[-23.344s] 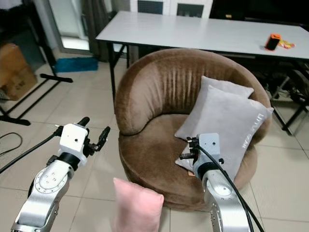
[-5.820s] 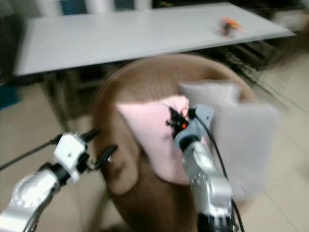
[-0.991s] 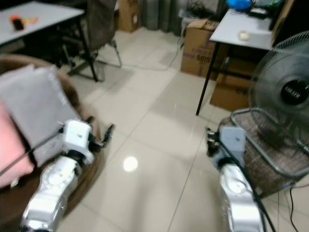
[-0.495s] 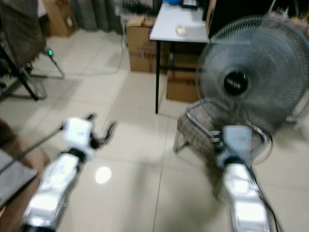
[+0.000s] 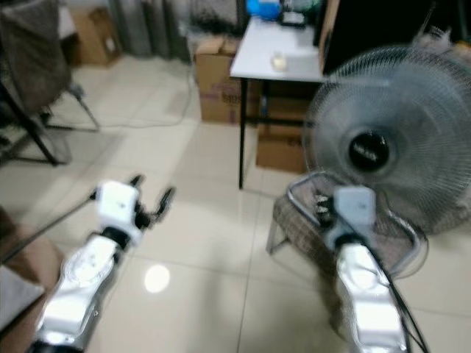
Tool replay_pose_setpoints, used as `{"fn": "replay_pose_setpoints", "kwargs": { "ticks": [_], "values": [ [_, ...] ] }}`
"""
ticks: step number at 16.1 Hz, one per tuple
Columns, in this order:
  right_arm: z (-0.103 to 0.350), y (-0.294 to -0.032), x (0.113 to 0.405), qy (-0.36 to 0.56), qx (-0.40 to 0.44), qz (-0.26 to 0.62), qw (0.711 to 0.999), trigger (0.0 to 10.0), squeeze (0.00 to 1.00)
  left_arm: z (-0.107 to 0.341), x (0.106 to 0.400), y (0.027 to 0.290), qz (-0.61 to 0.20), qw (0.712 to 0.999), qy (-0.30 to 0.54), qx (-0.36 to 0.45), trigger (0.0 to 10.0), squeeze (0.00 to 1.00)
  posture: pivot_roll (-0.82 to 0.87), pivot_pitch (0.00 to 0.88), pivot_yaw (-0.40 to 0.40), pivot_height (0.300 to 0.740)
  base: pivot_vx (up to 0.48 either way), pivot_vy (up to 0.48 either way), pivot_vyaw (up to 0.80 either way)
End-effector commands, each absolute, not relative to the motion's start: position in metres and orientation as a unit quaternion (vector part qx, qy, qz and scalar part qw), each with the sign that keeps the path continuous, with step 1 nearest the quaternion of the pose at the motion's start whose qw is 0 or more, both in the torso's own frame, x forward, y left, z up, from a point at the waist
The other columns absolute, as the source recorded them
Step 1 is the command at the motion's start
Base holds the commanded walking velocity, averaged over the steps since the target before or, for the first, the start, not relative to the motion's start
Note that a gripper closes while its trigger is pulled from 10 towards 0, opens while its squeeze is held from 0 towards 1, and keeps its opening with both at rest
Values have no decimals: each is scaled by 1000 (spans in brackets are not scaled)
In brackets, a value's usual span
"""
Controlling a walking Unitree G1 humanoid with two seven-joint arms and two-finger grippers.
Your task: Move the pillow to the sofa from floor
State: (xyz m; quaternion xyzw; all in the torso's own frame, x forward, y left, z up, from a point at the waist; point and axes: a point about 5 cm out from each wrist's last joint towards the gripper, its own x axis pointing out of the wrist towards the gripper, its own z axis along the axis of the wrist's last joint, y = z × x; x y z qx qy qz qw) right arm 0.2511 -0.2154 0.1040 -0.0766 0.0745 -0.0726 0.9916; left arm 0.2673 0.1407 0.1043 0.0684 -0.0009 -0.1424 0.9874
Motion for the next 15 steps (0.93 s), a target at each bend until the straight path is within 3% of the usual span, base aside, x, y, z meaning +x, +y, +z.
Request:
{"fn": "replay_pose_setpoints", "kwargs": {
  "ticks": [1,15],
  "values": [
    [106,-208,253,66,-73,-59,993,10000,0,108,269,151,-128,988,-4,81,10000,0,-91,0,12,740,390,0,0],
    [100,-202,263,75,-69,-35,994,10000,0,109,273,160,-101,991,-8,88,10000,0,-66,0,-9,740,387,0,0]
  ]
}}
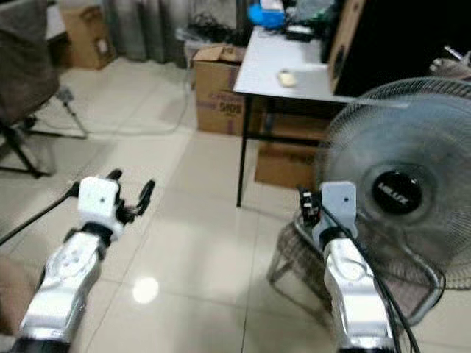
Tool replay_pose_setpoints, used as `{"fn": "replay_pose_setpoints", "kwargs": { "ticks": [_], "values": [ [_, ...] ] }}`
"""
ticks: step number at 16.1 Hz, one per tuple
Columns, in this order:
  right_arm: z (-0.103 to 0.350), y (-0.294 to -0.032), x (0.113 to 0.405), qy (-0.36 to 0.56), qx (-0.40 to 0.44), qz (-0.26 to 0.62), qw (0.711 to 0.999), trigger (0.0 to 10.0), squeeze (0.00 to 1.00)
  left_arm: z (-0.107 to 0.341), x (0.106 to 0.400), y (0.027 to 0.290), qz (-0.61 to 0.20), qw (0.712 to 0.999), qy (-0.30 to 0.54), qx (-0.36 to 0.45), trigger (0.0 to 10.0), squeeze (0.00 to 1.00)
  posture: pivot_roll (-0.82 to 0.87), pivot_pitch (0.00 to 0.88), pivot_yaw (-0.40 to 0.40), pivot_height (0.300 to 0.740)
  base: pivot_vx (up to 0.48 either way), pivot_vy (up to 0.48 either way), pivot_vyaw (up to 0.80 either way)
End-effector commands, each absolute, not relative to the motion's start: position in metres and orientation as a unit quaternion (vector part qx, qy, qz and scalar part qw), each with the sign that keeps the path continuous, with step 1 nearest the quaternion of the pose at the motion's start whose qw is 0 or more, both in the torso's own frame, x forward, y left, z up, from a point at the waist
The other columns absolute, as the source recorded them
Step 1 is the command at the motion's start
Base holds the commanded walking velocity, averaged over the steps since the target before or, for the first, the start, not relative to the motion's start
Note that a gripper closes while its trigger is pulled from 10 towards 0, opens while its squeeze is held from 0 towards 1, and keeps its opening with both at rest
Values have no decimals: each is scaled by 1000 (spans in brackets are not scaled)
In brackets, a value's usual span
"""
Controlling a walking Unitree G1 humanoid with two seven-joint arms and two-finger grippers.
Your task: Move the pillow to the sofa from floor
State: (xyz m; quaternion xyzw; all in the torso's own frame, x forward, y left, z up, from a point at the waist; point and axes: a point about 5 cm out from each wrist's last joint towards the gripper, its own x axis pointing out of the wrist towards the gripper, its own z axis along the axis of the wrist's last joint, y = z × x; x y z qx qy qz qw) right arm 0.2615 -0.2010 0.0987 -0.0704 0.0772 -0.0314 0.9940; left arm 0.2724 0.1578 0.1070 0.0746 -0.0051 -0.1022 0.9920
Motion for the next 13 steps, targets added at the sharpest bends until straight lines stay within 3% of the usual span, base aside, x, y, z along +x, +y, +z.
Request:
{"fn": "replay_pose_setpoints", "kwargs": {
  "ticks": [1,13],
  "values": [
    [99,-201,263,75,-68,-33,994,10000,0,109,274,161,-95,992,-6,88,10000,0,-66,0,-8,740,0,0,0],
    [96,-200,263,88,-66,-38,993,10000,0,106,277,163,-78,993,8,86,10000,0,-65,0,-6,740,0,0,0]
  ]
}}
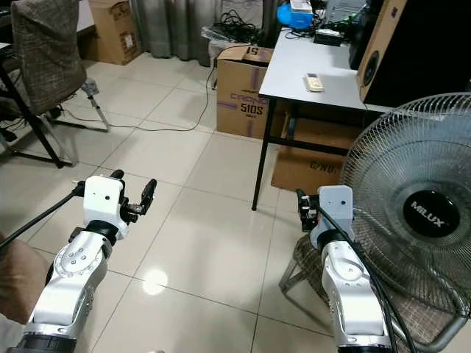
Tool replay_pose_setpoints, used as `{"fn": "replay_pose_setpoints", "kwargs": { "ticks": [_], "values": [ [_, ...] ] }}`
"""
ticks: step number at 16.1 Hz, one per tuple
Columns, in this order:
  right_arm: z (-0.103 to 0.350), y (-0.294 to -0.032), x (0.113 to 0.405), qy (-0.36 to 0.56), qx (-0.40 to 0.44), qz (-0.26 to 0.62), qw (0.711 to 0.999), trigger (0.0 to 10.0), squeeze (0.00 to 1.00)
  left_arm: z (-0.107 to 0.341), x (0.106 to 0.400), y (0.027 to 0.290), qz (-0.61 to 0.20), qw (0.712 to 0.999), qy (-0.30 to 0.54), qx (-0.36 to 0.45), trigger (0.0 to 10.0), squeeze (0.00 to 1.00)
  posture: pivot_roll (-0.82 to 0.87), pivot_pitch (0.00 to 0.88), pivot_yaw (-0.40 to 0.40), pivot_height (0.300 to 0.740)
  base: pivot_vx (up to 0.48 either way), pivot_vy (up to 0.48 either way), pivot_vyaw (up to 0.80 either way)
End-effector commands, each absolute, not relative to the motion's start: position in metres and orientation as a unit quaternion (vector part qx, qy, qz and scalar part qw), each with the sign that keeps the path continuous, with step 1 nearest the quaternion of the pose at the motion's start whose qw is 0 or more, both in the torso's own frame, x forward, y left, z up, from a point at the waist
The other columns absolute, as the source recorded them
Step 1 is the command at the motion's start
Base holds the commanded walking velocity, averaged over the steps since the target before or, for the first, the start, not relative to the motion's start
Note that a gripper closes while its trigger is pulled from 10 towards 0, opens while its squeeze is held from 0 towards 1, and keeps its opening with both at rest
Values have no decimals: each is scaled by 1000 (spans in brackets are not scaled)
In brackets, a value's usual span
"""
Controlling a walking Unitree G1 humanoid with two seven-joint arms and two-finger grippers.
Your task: Move the pillow to the sofa from floor
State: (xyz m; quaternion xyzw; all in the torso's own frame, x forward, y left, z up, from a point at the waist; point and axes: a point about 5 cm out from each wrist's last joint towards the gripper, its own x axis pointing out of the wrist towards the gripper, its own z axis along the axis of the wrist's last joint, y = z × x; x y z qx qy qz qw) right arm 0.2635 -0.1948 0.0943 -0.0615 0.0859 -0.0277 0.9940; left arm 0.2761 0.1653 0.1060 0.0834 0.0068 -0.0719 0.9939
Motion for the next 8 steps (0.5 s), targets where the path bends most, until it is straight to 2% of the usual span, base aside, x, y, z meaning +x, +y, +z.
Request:
{"fn": "replay_pose_setpoints", "kwargs": {
  "ticks": [1,5,8],
  "values": [
    [96,-200,263,88,-66,-38,993,10000,0,106,277,163,-78,993,8,86,10000,0,-65,0,-6,740,0,0,0],
    [96,-200,263,88,-66,-38,993,10000,0,106,277,163,-78,993,8,86,10000,0,-65,0,-6,740,0,0,0],
    [86,-193,260,108,-54,-6,993,10000,0,100,273,159,-80,990,18,111,10000,0,-45,0,-42,740,0,0,0]
  ]
}}
